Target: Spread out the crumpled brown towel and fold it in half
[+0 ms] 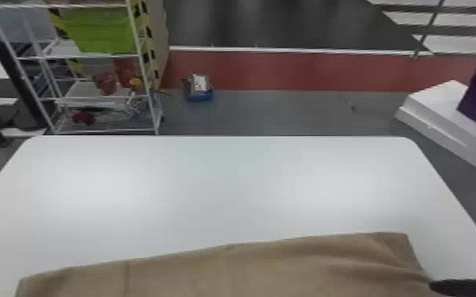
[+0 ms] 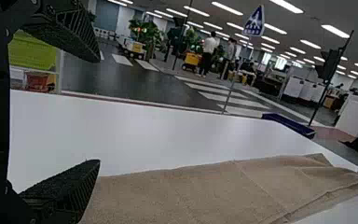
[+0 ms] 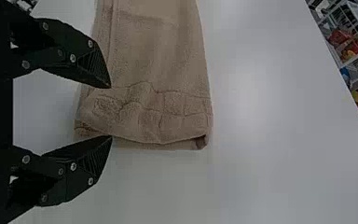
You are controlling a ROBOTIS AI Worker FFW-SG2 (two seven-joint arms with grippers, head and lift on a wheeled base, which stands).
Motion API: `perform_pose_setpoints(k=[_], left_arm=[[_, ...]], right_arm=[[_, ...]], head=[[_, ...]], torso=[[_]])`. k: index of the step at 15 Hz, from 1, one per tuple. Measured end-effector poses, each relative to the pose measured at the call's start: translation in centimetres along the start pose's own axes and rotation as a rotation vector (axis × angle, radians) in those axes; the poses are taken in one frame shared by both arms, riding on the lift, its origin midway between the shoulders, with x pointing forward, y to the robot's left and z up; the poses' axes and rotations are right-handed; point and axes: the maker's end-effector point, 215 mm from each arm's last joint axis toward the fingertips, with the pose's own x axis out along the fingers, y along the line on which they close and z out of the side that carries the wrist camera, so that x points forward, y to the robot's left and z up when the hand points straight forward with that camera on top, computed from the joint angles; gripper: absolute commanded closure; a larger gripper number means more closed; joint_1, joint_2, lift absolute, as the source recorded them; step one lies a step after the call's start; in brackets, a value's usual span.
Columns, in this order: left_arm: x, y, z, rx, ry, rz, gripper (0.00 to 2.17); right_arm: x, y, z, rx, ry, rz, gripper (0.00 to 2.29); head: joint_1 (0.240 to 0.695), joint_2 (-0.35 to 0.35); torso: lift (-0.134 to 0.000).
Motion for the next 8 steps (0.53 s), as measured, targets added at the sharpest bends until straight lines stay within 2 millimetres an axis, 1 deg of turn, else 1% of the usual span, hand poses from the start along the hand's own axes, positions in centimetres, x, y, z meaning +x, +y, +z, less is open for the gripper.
perform_pose_setpoints(k=[1,2,3,4,6,7,8], left_arm=[[0.0,0.0,0.0,0.001,0.000,-0.001,0.14],[0.0,0.0,0.0,0.002,0.001,-0.003,0.14],[-0.1,0.0,-0.1,0.004,0.002,-0.004,0.14],[-0.2,0.0,-0.1,0.006,0.004,-0.006,0.14],[-0.3,0.0,-0.2,0.009,0.007,-0.009,0.14],[-0.3,0.0,-0.3,0.010,0.008,-0.009,0.14],[-0.3,0.1,-0.4,0.009,0.008,-0.008,0.14]], right_arm=[[0.0,0.0,-0.1,0.001,0.003,-0.002,0.81],[0.0,0.0,-0.2,0.003,0.007,-0.005,0.72],[-0.1,0.1,-0.3,0.015,0.013,-0.008,0.55],[-0.4,0.4,-0.6,0.029,0.019,-0.003,0.48],[-1.0,0.8,-1.0,0.035,0.023,-0.007,0.49],[-1.2,0.8,-1.3,0.032,0.029,-0.015,0.59],[-1.2,0.8,-1.6,0.029,0.035,-0.020,0.77]], head=[[0.695,-0.023],[0.695,-0.023],[0.695,-0.021],[0.695,-0.017],[0.695,-0.013],[0.695,-0.013],[0.695,-0.013]], torso=[[-0.124],[-0.124],[-0.124],[-0.124],[-0.124],[-0.124],[-0.124]])
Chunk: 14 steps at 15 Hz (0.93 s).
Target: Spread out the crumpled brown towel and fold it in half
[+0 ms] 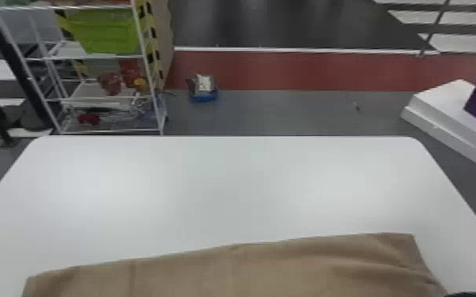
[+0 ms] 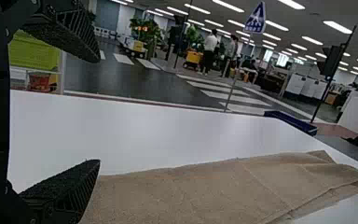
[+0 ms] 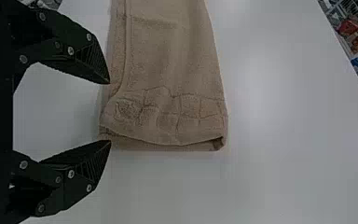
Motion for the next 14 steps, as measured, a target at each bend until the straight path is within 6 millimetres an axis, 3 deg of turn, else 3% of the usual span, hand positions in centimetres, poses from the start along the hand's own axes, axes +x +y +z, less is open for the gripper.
perform_pose_setpoints(k=[7,9,14], left_arm=[[0.3,-0.2,0.1,-0.004,-0.007,0.000,0.14],[0.3,-0.2,0.1,-0.004,-0.007,0.001,0.14],[0.3,-0.1,0.1,-0.001,-0.008,0.004,0.14]], right_arm=[[0.8,-0.8,-0.1,-0.046,0.010,-0.038,1.08],[0.6,-0.8,0.2,-0.048,0.001,-0.036,1.08],[-2.1,0.3,1.5,-0.041,-0.071,0.033,1.08]], head=[[0.695,-0.024],[0.695,-0.026],[0.695,-0.034]], torso=[[-0.124],[-0.124],[-0.124]])
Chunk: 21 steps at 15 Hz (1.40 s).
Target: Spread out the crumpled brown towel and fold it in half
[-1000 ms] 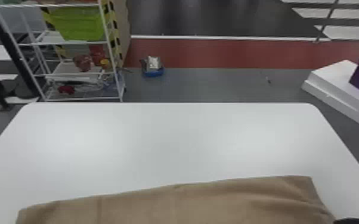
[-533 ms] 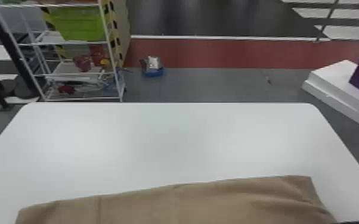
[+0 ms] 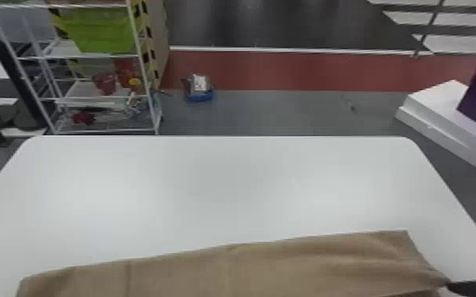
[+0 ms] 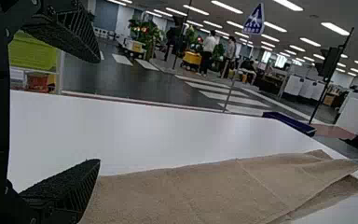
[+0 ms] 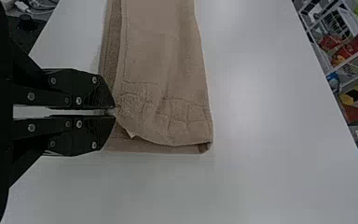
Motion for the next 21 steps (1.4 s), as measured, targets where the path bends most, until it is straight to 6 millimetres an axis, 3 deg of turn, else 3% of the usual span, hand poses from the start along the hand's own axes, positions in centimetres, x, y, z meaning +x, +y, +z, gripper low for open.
perform_pose_setpoints(k=[2,5,7,9,11,14,18,21], left_arm=[[-0.1,0.1,-0.1,0.003,0.003,0.000,0.14],[0.2,0.3,-0.4,0.002,0.004,0.007,0.14],[0.7,0.2,-0.4,-0.002,-0.002,0.006,0.14],[1.2,0.0,-0.3,-0.003,-0.010,0.001,0.14],[1.3,-0.1,-0.2,0.000,-0.013,-0.008,0.14],[1.1,-0.3,-0.2,0.000,-0.009,-0.010,0.14],[0.8,0.0,-0.3,0.004,-0.006,-0.001,0.14],[0.8,0.2,-0.4,0.006,-0.005,0.002,0.14]], right_arm=[[-1.6,0.2,-0.1,-0.023,-0.017,0.007,1.08],[-3.0,-1.5,-1.1,-0.087,-0.011,-0.050,1.08],[-2.1,-3.0,-2.6,-0.126,0.047,-0.090,1.08],[-0.7,-3.3,-3.9,-0.149,0.105,-0.097,1.08],[-0.3,-2.3,-3.0,-0.153,0.087,-0.072,1.08],[-1.5,-1.3,-0.6,-0.132,0.011,-0.032,1.08],[-2.6,-1.9,-0.1,-0.140,-0.015,-0.036,1.08],[-5.0,-2.3,1.5,-0.165,-0.085,-0.038,1.08]], head=[[0.695,-0.039],[0.695,-0.087],[0.695,-0.110],[0.695,-0.113],[0.695,-0.097],[0.695,-0.085],[0.695,-0.097],[0.695,-0.128]], torso=[[-0.124],[-0.124],[-0.124],[-0.124],[-0.124],[-0.124],[-0.124],[-0.124]])
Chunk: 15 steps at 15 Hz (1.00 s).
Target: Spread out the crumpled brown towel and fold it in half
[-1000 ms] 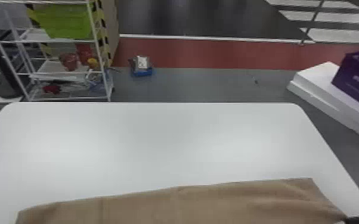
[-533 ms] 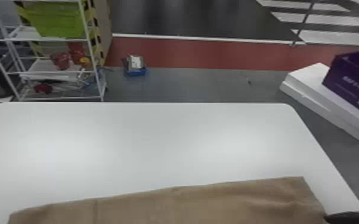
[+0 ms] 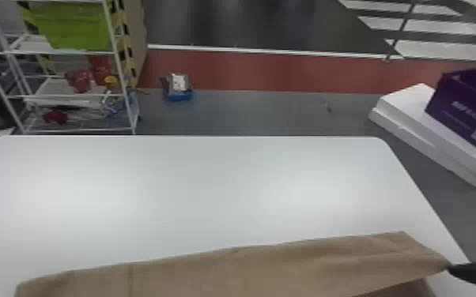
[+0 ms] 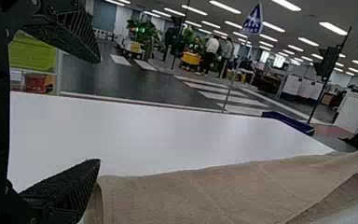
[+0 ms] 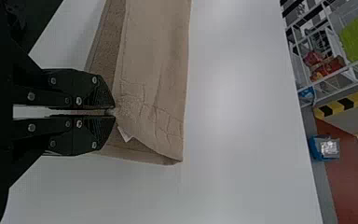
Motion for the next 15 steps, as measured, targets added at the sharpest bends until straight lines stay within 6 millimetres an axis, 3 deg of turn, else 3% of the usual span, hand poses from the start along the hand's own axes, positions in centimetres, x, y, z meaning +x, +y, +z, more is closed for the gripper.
perform_pose_setpoints(k=[2,5,6,8,11,13,15], left_arm=[[0.0,0.0,-0.1,-0.002,0.000,0.000,0.14],[0.1,-0.1,-0.4,-0.008,0.002,0.001,0.14],[0.1,-0.2,-0.4,-0.008,0.002,-0.002,0.14],[0.1,-0.2,-0.4,-0.006,0.004,-0.005,0.14],[-0.4,0.0,-0.8,-0.003,0.018,0.001,0.14],[-0.5,0.1,-0.9,-0.005,0.021,0.003,0.14],[-0.4,0.0,-0.9,-0.006,0.017,0.002,0.14]], right_arm=[[0.0,-0.5,-0.5,-0.039,0.009,-0.001,1.08],[3.8,-0.1,-4.5,-0.177,0.161,-0.009,1.08],[4.1,0.4,-4.3,-0.188,0.162,0.001,1.08],[2.6,1.6,-1.4,-0.150,0.075,0.029,1.08],[-2.0,3.8,2.7,-0.095,-0.078,0.095,1.08],[-3.5,4.0,2.1,-0.083,-0.079,0.106,1.08],[-2.5,3.0,-0.8,-0.158,0.003,0.066,1.08]], head=[[0.695,-0.139],[0.695,-0.104],[0.695,-0.093],[0.695,-0.077],[0.695,-0.064],[0.695,-0.072],[0.695,-0.082]], torso=[[-0.124],[-0.124],[-0.124],[-0.124],[-0.124],[-0.124],[-0.124]])
